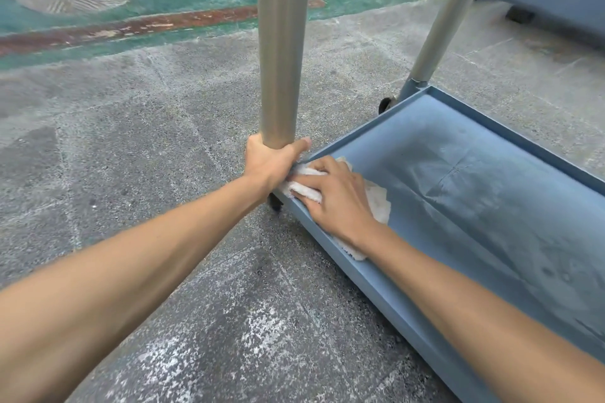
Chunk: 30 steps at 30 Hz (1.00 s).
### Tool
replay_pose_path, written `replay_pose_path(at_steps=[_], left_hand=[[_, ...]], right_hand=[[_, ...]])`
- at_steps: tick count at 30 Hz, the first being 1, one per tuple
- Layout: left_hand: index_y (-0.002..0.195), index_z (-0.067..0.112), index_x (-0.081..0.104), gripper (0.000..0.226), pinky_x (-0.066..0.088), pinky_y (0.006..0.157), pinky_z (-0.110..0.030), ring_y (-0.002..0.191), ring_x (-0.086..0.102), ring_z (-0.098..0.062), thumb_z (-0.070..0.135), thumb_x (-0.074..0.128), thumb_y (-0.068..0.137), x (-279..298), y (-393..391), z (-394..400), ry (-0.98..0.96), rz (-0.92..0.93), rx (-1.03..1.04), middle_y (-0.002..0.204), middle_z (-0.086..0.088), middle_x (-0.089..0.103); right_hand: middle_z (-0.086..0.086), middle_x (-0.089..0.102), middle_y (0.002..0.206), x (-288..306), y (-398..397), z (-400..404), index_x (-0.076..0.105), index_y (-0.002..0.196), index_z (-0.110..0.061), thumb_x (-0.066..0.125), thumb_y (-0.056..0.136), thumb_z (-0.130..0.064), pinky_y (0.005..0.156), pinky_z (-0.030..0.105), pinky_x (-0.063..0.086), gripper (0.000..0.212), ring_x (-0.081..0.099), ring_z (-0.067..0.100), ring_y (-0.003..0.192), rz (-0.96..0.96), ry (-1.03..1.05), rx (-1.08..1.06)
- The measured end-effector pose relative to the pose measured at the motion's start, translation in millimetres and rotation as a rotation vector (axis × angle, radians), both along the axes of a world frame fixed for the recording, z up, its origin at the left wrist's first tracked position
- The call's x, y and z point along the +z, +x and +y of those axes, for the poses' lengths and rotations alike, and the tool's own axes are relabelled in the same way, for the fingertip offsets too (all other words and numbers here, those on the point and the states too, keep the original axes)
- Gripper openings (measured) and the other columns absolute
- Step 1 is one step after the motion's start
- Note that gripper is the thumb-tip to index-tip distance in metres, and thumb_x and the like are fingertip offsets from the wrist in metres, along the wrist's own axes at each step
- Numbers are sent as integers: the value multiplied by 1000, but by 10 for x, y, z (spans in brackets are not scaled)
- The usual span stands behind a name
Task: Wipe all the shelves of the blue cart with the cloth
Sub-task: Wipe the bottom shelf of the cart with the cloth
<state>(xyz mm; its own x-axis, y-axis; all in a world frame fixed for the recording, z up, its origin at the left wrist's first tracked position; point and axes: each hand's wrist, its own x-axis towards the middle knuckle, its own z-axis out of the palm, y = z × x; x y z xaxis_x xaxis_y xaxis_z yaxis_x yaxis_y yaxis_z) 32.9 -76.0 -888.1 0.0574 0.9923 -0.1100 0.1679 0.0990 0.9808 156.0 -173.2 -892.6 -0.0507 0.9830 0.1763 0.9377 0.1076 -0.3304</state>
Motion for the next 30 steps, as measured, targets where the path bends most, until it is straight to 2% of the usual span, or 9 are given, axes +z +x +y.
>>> replay_pose_path(at_steps=[8, 12, 17, 20, 23, 24, 26, 28, 30], left_hand=[[79, 9, 62, 35, 56, 62, -39, 63, 63, -21, 32, 85, 67, -20, -48, -65, 74, 27, -42, 68, -3, 62], [76, 12, 60, 28, 53, 61, -37, 63, 62, -20, 25, 85, 74, -5, -65, -83, 106, 67, -60, 68, -4, 61], [75, 16, 59, 28, 56, 63, -35, 65, 64, -17, 24, 86, 75, 33, -62, -108, 100, 101, -43, 71, -1, 63], [72, 17, 58, 27, 58, 69, -44, 65, 63, -19, 23, 84, 74, 58, -59, -123, 103, 124, -29, 69, -1, 62], [73, 19, 58, 24, 56, 64, -39, 64, 63, -16, 26, 81, 70, 64, -51, -164, 87, 126, 12, 68, 3, 62], [78, 19, 59, 27, 55, 65, -36, 70, 65, -18, 34, 79, 67, 79, -31, -202, 72, 139, 31, 73, 2, 64], [104, 17, 58, 61, 56, 82, -41, 97, 65, -25, 56, 73, 61, 104, -9, -276, 9, 260, 102, 100, -3, 67], [130, 13, 43, 96, 43, 104, -50, 127, 48, -32, 72, 68, 59, 139, 25, -345, -103, 439, 213, 133, -12, 52], [147, 6, 25, 113, 32, 113, -51, 139, 32, -37, 78, 63, 68, 241, 128, -483, -246, 491, 274, 148, -19, 34]], right_hand=[[-5, 56, 123, -54, 201, -388, 69, 129, -46, 66, 98, -38, 94, 46, 40, 32, 50, 23, 113, 48, -9, 22], [-6, 57, 115, -39, 431, -976, 75, 123, -42, 69, 96, -42, 90, 47, 42, 28, 52, 19, 109, 106, -14, -20], [-19, 52, 118, -69, 859, -1956, 74, 118, -47, 59, 93, -51, 89, 46, 45, 29, 47, 3, 110, 132, 14, -116], [-22, 52, 122, -78, 1168, -2536, 66, 119, -62, 56, 93, -52, 88, 45, 45, 30, 45, -2, 111, 103, 53, -226], [-27, 49, 121, -28, 1415, -3007, 58, 116, -74, 60, 94, -49, 86, 41, 45, 34, 52, 8, 108, 40, 56, -381], [-28, 48, 121, -17, 1473, -3141, 59, 115, -73, 62, 95, -47, 85, 42, 46, 33, 54, 13, 110, 26, 57, -434], [-23, 51, 123, 15, 1509, -3296, 62, 115, -70, 66, 97, -42, 86, 43, 46, 33, 56, 21, 114, 18, 57, -504], [-7, 61, 127, 15, 1499, -3342, 71, 114, -58, 64, 94, -41, 89, 45, 47, 27, 60, 30, 116, -6, 41, -521], [4, 65, 129, 27, 1462, -3331, 76, 115, -47, 62, 94, -42, 92, 49, 49, 26, 61, 36, 116, -16, 11, -536]])
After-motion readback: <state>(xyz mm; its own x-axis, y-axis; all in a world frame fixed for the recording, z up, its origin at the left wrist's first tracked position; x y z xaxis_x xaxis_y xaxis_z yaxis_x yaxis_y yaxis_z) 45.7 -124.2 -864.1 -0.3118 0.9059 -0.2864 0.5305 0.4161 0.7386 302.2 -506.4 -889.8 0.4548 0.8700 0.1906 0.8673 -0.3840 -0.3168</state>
